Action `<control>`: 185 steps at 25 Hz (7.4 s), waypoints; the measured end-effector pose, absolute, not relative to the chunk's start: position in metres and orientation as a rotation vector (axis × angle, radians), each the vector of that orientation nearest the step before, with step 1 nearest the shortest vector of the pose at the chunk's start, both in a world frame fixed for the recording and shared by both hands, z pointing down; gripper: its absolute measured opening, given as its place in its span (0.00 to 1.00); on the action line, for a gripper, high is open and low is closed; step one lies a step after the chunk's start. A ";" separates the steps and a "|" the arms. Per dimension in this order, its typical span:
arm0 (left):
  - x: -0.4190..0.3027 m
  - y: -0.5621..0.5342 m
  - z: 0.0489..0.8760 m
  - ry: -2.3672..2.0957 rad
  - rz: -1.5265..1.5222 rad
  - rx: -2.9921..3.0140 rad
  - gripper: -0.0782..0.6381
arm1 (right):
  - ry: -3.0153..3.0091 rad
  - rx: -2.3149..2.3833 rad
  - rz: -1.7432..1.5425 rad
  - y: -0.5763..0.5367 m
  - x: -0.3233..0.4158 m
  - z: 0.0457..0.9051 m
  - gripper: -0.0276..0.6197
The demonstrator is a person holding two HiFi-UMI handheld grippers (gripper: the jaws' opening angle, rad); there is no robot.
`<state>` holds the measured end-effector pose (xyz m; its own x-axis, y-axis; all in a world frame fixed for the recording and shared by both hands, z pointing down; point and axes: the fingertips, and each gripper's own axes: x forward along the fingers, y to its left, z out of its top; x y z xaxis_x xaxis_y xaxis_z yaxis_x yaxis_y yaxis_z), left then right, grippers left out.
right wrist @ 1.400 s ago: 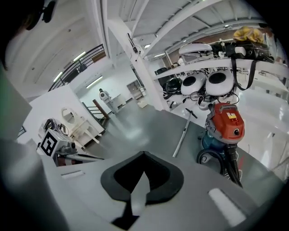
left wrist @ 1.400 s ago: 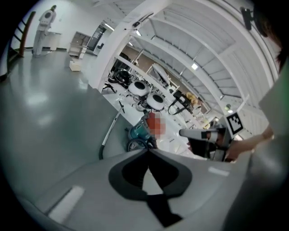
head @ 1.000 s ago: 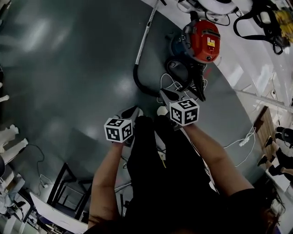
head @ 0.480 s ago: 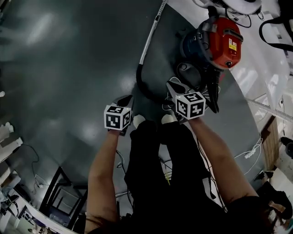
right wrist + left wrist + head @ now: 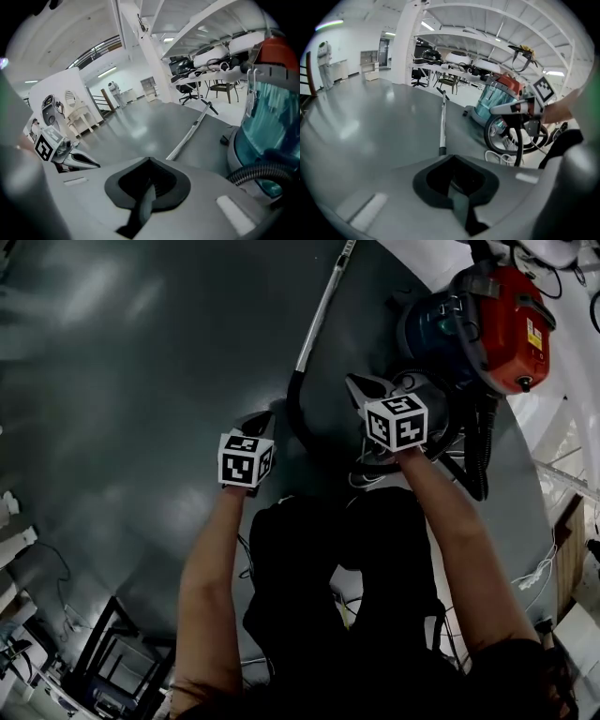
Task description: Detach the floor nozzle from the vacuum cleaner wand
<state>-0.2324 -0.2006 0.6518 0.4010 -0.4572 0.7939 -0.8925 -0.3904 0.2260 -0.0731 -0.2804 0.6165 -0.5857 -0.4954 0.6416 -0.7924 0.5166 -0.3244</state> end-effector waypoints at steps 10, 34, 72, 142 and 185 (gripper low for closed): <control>-0.218 -0.245 0.761 -1.059 0.860 2.181 0.12 | -2.370 0.929 0.643 -0.326 -0.102 0.736 0.04; -0.182 -0.262 0.866 -1.218 0.955 2.050 0.55 | -2.362 1.103 0.774 -0.336 -0.105 0.773 0.04; -0.176 -0.210 0.795 -1.164 0.478 1.988 0.33 | -2.002 0.795 1.696 -0.301 -0.160 0.814 0.37; -0.158 -0.167 0.820 -0.814 0.440 1.725 0.30 | -2.078 1.262 2.047 -0.361 -0.092 0.788 0.30; -0.178 -0.278 0.834 -1.078 0.433 1.833 0.48 | -1.882 0.679 1.700 -0.224 -0.115 0.833 0.54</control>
